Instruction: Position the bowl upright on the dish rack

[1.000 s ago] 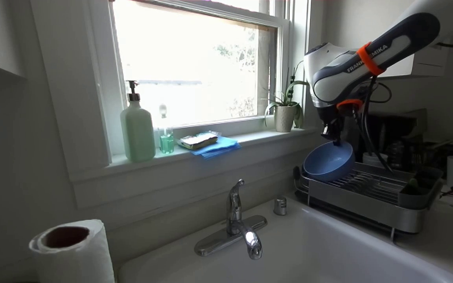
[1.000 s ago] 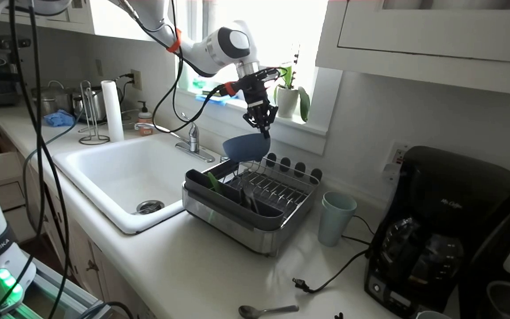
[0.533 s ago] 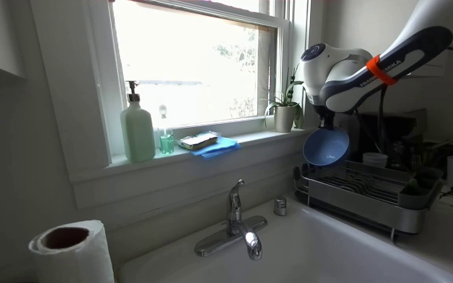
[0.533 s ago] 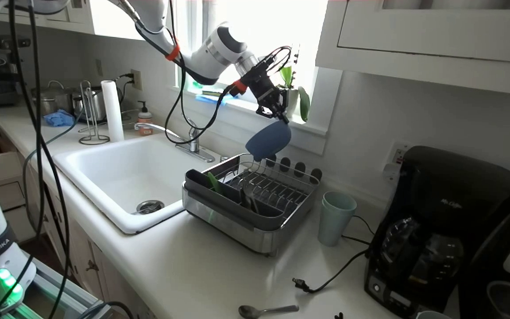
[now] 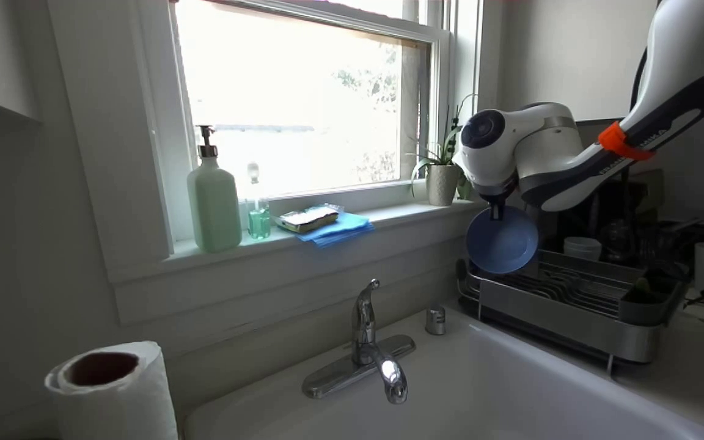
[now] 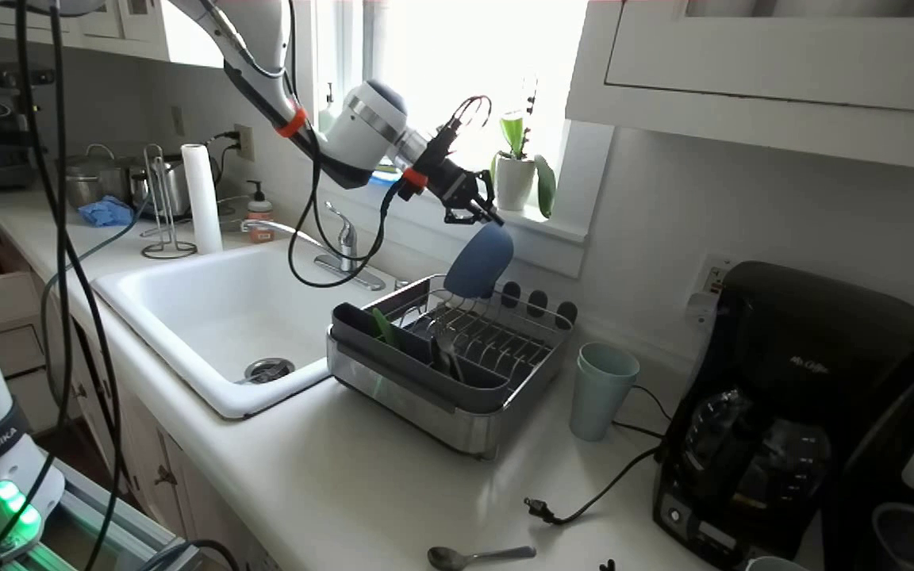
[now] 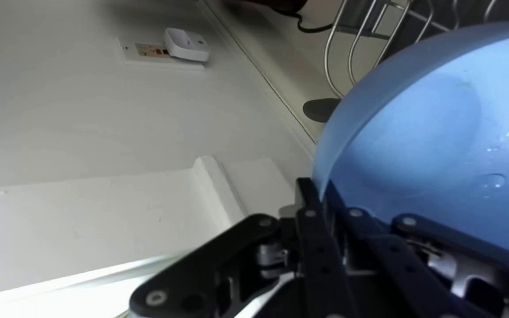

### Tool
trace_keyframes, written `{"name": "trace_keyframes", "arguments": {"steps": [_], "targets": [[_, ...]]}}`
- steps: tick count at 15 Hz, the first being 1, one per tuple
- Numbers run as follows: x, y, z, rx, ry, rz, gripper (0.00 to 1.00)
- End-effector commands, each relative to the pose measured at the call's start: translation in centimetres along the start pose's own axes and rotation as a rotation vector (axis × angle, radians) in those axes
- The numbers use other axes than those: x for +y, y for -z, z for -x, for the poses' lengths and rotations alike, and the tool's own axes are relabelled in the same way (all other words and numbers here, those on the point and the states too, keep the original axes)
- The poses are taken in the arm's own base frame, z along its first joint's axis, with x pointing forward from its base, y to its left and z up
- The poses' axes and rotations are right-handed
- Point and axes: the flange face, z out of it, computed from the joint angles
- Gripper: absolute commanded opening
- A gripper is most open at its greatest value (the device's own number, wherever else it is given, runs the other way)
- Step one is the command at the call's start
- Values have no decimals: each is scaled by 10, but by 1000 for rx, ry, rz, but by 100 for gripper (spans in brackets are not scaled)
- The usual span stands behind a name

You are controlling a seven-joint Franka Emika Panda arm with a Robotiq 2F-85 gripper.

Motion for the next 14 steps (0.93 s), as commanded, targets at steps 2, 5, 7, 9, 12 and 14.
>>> {"name": "trace_keyframes", "arguments": {"steps": [2,5,7,9,12,14], "targets": [[-24,26,13,64,85,87,1],[-39,32,19,75,159,128,1],[-47,34,24,72,197,142,1],[-51,35,29,60,225,169,1],[-58,38,34,42,256,221,1],[-64,41,36,40,284,252,1]]}}
